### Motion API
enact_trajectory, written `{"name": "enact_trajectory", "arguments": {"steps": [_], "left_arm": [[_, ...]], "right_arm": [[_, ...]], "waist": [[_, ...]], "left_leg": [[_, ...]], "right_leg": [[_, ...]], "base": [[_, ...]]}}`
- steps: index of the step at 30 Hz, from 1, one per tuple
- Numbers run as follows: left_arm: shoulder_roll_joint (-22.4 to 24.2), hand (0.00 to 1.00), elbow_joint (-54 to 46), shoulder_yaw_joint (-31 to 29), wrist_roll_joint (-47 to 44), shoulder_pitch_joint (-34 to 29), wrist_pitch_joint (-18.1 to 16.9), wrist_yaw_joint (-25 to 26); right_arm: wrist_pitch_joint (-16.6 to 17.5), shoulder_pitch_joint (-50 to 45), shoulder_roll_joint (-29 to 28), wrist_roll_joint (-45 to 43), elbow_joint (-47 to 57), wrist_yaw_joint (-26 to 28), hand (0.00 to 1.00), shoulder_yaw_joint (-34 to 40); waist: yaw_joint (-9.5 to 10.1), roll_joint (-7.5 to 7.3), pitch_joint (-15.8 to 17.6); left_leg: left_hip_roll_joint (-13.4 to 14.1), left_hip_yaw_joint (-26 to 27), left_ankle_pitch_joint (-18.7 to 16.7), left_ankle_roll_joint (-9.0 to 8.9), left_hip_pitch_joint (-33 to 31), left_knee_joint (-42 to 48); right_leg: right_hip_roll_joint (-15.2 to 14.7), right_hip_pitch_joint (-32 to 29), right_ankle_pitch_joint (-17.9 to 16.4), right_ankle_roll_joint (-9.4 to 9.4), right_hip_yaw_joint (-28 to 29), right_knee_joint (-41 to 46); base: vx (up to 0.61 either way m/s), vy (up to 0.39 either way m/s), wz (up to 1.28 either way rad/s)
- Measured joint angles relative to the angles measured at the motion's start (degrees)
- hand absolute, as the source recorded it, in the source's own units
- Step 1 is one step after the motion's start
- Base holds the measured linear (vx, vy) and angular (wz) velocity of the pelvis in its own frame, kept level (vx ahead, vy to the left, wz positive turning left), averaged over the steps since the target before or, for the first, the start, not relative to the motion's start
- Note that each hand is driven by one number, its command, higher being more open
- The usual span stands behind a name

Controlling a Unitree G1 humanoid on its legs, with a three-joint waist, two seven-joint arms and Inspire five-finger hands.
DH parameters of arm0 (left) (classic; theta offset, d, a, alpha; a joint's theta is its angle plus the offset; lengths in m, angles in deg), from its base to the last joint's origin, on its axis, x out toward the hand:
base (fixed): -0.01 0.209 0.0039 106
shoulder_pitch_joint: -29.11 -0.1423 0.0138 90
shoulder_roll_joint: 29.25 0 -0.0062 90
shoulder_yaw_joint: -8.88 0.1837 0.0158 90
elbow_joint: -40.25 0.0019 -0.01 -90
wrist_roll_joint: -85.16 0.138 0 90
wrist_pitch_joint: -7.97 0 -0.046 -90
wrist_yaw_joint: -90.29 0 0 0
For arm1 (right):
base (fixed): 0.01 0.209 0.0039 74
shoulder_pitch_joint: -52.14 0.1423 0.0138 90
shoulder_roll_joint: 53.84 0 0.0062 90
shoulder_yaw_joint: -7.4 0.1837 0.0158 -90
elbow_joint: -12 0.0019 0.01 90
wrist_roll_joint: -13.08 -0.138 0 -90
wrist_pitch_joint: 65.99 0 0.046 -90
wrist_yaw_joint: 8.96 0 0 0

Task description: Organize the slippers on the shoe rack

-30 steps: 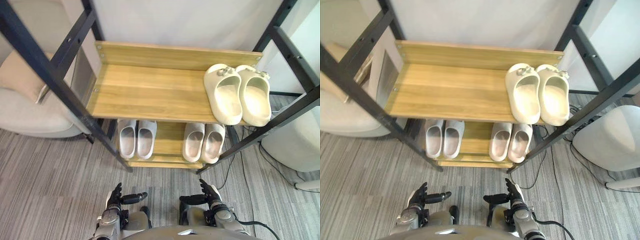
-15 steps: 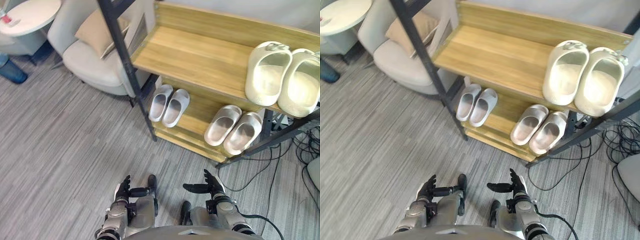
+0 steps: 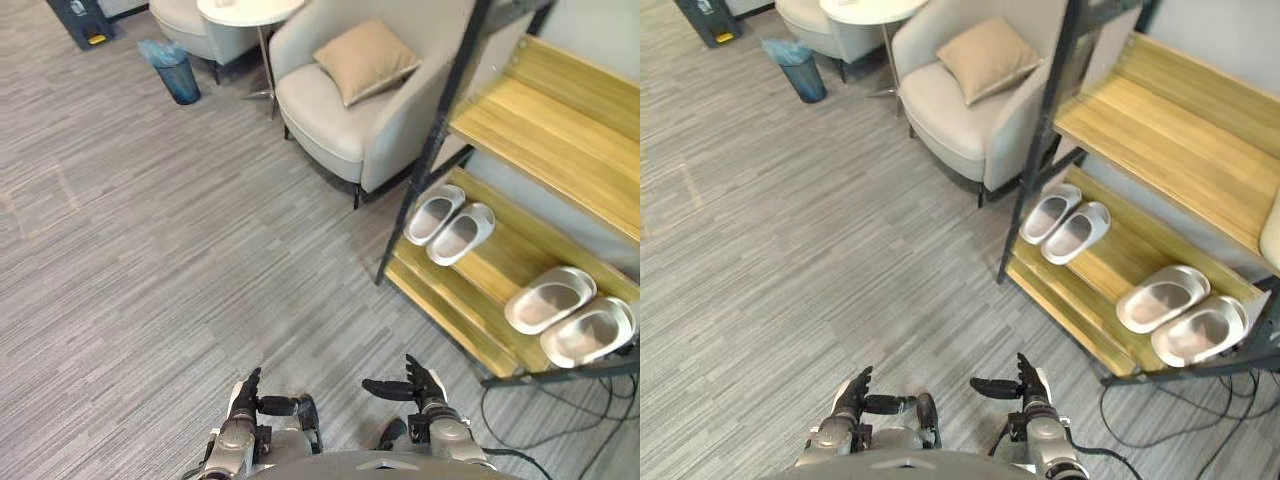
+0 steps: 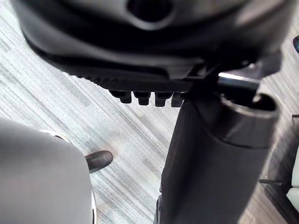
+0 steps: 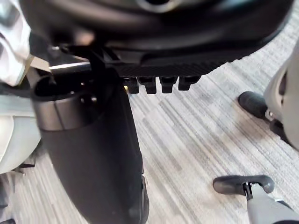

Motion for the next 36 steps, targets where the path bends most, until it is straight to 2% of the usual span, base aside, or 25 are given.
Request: {"name": "enact_trajectory", "arguments": {"steps": [1, 3, 4, 6, 7, 8, 12, 13, 14, 17, 18, 19, 20, 21, 22, 23, 24, 26, 28, 29, 30, 31, 32, 33, 36], "left_arm": [[-0.3, 1.00, 0.0, -1.0, 0.1, 0.0, -0.1, -0.2], [-0.5, 1.00, 0.1, -1.7, 0.1, 0.0, -0.2, -0.2], [-1.1, 1.00, 0.4, -1.7, 0.1, 0.0, -0.2, -0.2], [-2.2, 1.00, 0.5, -1.3, 0.3, 0.1, -0.2, -0.4], [-2.4, 1.00, 1.0, -1.4, 0.3, 0.4, 0.0, -0.2], [-2.1, 1.00, 1.9, -1.6, 0.2, 1.1, 0.2, 0.2], [-1.2, 1.00, 2.3, -1.8, 0.1, 2.1, 0.4, 0.6], [-1.3, 1.00, 2.4, -1.8, 0.0, 2.0, 0.4, 0.6], [-1.3, 1.00, 2.9, -1.8, -0.1, 1.9, 0.4, 0.6], [-1.2, 1.00, 3.1, -1.9, 0.2, 1.8, 0.4, 0.0], [0.0, 1.00, 3.5, -2.5, 0.3, 1.6, 0.2, 0.0], [0.3, 1.00, 3.7, -3.5, 0.4, 1.7, 0.0, -0.5], [1.3, 1.00, 3.8, -4.3, 0.5, 1.7, 0.0, -0.7], [2.0, 1.00, 3.7, -6.2, 0.6, 2.1, 0.0, -0.5], [2.0, 1.00, 3.7, -6.2, 0.6, 2.1, 0.0, -0.5], [2.7, 1.00, 1.9, -7.9, 0.6, 1.8, -0.2, -0.5], [3.1, 1.00, -0.2, -9.4, 0.5, 1.4, -0.3, -0.4], [3.1, 1.00, -1.7, -10.7, 0.3, 1.8, -0.1, -0.1], [2.7, 1.00, -2.4, -10.7, 0.3, 2.3, -0.3, 0.1], [2.0, 1.00, -3.0, -10.7, 0.3, 2.6, -0.3, 0.3], [1.6, 1.00, -3.0, -10.5, 0.3, 2.7, -0.3, 0.5], [1.1, 1.00, -2.9, -9.4, 0.3, 2.2, -0.4, 0.8], [0.1, 1.00, -2.5, -8.5, 0.3, 1.6, -0.4, 1.0], [-0.3, 1.00, -1.5, -8.6, 0.3, 2.3, -0.3, 1.5], [0.0, 1.00, 0.9, -8.4, 0.1, 2.5, 0.0, 1.9]], "right_arm": [[-0.4, 0.3, -0.1, 0.1, -0.5, 0.0, 1.00, -0.5], [-0.6, 0.3, -0.3, 0.3, -0.6, 0.3, 1.00, -1.2], [-0.6, 0.0, -0.5, 0.6, -0.6, 0.6, 1.00, -1.0], [-0.6, -0.3, -0.8, 0.6, -0.5, 0.7, 1.00, -0.8], [-0.6, -0.1, -0.7, 0.5, -0.6, 0.7, 1.00, -0.8], [-0.6, 0.5, -0.1, 0.5, -0.5, 0.8, 1.00, -0.8], [-0.5, 1.6, 0.6, 0.2, 0.7, 0.9, 1.00, -1.5], [-0.3, 1.7, 0.5, -0.4, 1.0, 1.0, 1.00, -2.3], [-0.3, 1.6, 0.4, -0.5, 1.7, 1.1, 1.00, -2.9], [0.1, 0.6, 0.7, -0.5, 3.2, 1.3, 1.00, -3.1], [0.1, 0.3, 1.3, -0.5, 3.7, 1.5, 1.00, -3.0], [0.1, 0.4, 1.3, -0.5, 4.0, 1.9, 1.00, -2.4], [-0.5, 0.2, 1.3, -0.5, 4.3, 2.1, 1.00, -1.1], [-0.6, -1.2, 1.6, -0.5, 5.7, 2.0, 1.00, -1.0], [-0.6, -1.2, 1.6, -0.5, 5.7, 2.0, 1.00, -1.0], [-0.5, -2.8, 1.7, -0.6, 7.7, 1.9, 1.00, -1.3], [-0.5, -3.0, 1.2, -0.6, 8.1, 1.9, 1.00, -1.6], [-0.5, -1.8, 0.6, -0.6, 8.1, 1.8, 1.00, -2.3], [-0.5, 0.7, 0.3, -0.6, 7.8, 1.7, 1.00, -2.8], [-0.5, 2.4, -0.1, -0.6, 7.7, 1.6, 1.00, -3.0], [-0.4, 2.7, -0.2, -0.6, 7.6, 1.4, 1.00, -3.0], [-0.1, 2.5, -0.1, -0.6, 7.4, 1.2, 1.00, -3.2], [0.1, 2.0, -0.6, -0.6, 6.1, 0.9, 1.00, -3.3], [0.4, 2.1, -0.8, -0.5, 5.6, 1.0, 1.00, -3.5], [0.3, 2.6, -0.9, -0.5, 3.8, 1.3, 1.00, -3.7]], "waist": [[0.35, -0.99, 0.2], [0.42, -2.50, 0.4], [0.27, -3.69, 0.1], [-0.40, -5.27, -0.1], [-1.06, -5.69, 0.0], [-1.26, -4.81, 0.7], [-1.08, -1.94, 2.4], [-1.13, -2.43, 2.1], [-1.30, -3.46, 2.0], [-2.32, -3.81, 1.8], [-2.12, -2.33, 0.9], [-2.15, -1.63, 1.0], [-2.65, -1.10, 0.9], [-3.30, -1.01, 0.8], [-3.31, -1.01, 0.8], [-3.48, -1.15, 0.7], [-2.91, -1.70, 0.7], [-1.55, -2.82, 0.2], [-0.76, -3.56, 0.8], [-0.70, -4.53, 1.6], [-0.67, -4.67, 1.6], [-0.72, -3.93, 1.2], [-0.16, -4.57, 0.2], [0.11, -5.28, -0.2], [0.44, -3.74, 0.7]], "left_leg": [[-1.7, -0.3, -0.8, 1.09, 1.0, 0.0], [-4.1, -2.0, -1.5, 2.14, 2.2, 0.0], [-5.7, -4.4, -2.2, 3.19, 2.9, 0.4], [-7.8, -9.6, -3.1, 6.07, 3.0, 2.5], [-8.3, -13.8, -3.6, 7.74, 3.3, 3.2], [-7.6, -17.3, -4.7, 8.12, 3.7, 4.6], [-2.9, -25.4, -10.0, 7.36, 5.8, 9.2], [-2.3, -27.2, -11.0, 6.79, 7.1, 9.6], [-2.3, -29.5, -12.7, 6.57, 9.0, 9.6], [-1.8, -34.5, -15.9, 6.48, 11.5, 10.2], [-0.1, -36.8, -17.9, 5.42, 10.8, 12.0], [-0.1, -38.3, -18.1, 4.43, 10.2, 14.4], [-0.3, -39.2, -17.7, 1.95, 9.8, 17.7], [-1.2, -37.6, -16.5, -5.07, 7.4, 27.0], [-1.2, -37.5, -16.5, -5.19, 7.3, 27.2], [-0.1, -29.1, -15.0, -8.51, 0.9, 41.9], [3.1, -20.3, -16.4, -6.62, -3.2, 49.8], [6.8, -9.9, -19.5, -4.31, -8.5, 56.0], [8.0, -2.8, -23.6, -1.91, -12.3, 54.6], [7.3, 1.8, -24.3, -0.09, -15.2, 47.8], [7.0, 3.9, -23.6, 0.97, -15.9, 43.9], [6.7, 8.8, -15.8, 4.48, -16.7, 31.5], [6.3, 9.4, -12.4, 7.08, -16.9, 31.3], [5.6, 8.7, -12.6, 7.45, -16.3, 29.7], [4.9, 6.6, -12.9, 6.83, -11.9, 26.0]], "right_leg": [[-3.1, -0.4, -2.0, 1.96, -0.2, 4.5], [-6.5, -0.2, -5.1, 2.75, 0.0, 9.8], [-7.7, -0.6, -8.1, 2.11, 2.4, 12.9], [-6.4, -1.4, -12.6, -0.01, 9.2, 15.3], [-4.4, -2.3, -14.9, -3.01, 13.5, 18.4], [-1.6, -3.9, -15.7, -4.44, 15.4, 21.6], [7.8, -13.0, -14.8, -3.39, 19.8, 21.4], [9.4, -15.6, -12.6, -1.92, 21.8, 18.3], [10.1, -17.9, -8.8, -1.84, 24.2, 13.5], [11.4, -19.0, 1.3, -1.87, 28.4, 11.3], [12.6, -18.8, -1.5, -5.08, 28.1, 13.8], [12.3, -19.1, -3.5, -5.68, 27.5, 16.9], [11.6, -18.9, -5.4, -6.82, 26.2, 20.5], [10.9, -14.6, -6.6, -8.31, 24.7, 19.4], [10.9, -14.5, -6.6, -8.33, 24.7, 19.3], [11.4, -7.6, -6.7, -8.56, 23.2, 13.9], [12.2, -3.2, -7.0, -9.09, 23.2, 10.3], [12.8, 1.7, -7.4, -9.62, 23.2, 5.5], [12.5, 5.5, -7.4, -9.60, 23.8, 3.4], [11.6, 8.0, -8.0, -7.89, 23.2, 3.9], [11.1, 8.8, -8.6, -6.55, 22.4, 4.7], [11.6, 9.7, -10.3, -3.78, 20.2, 8.1], [10.5, 8.6, -12.2, -3.00, 20.6, 12.4], [9.6, 7.9, -14.6, -3.96, 20.9, 13.3], [8.8, 8.5, -15.8, -2.43, 20.9, 7.0]], "base": [[0.08, 0.186, 0.32], [0.09, 0.185, 0.47], [0.08, 0.096, 0.83], [0.18, 0.022, 1.23], [0.32, -0.047, 1.60], [0.28, -0.067, 1.72], [0.22, -0.104, 1.10], [0.40, -0.225, 1.09], [0.42, -0.229, 0.93], [0.53, -0.281, 0.92], [0.45, -0.214, 0.94], [0.68, -0.301, 1.00], [0.67, -0.269, 1.34], [0.68, -0.247, 1.10], [0.67, -0.194, 1.56], [0.54, -0.151, 1.26], [0.52, -0.149, 1.39], [0.43, -0.095, 0.63], [0.53, -0.039, 0.41], [0.39, 0.005, 0.38], [0.51, 0.023, 0.61], [0.58, 0.034, 0.52], [0.58, 0.034, 0.58], [0.56, 0.052, 0.34], [0.34, 0.084, 0.33]]}}
